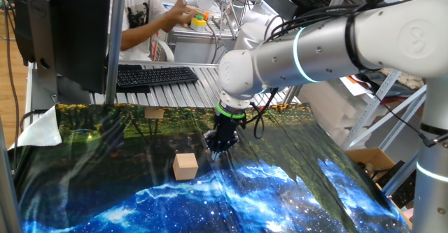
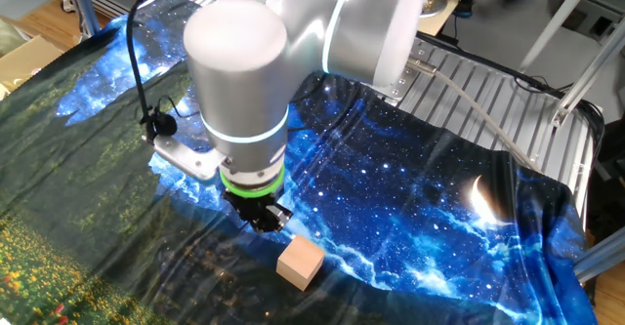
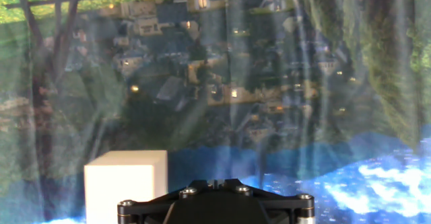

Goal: Approach and touch the side of the small block

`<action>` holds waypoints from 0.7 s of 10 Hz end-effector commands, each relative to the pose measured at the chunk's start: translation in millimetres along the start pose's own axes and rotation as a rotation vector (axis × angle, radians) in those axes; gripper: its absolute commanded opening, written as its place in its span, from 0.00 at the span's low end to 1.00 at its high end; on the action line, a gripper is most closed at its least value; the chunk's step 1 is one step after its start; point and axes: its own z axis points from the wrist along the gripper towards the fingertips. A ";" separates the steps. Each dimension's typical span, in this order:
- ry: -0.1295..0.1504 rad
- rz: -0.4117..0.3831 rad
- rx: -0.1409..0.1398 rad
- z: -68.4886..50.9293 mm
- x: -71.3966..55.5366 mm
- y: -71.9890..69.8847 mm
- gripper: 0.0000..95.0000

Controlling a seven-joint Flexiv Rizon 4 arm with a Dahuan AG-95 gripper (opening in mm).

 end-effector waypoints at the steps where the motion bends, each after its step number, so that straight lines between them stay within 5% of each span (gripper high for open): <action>1: 0.010 -0.004 0.004 -0.7 -2.0 -1.2 0.00; 7: 0.008 -0.008 0.007 -1.5 -1.4 -2.2 0.00</action>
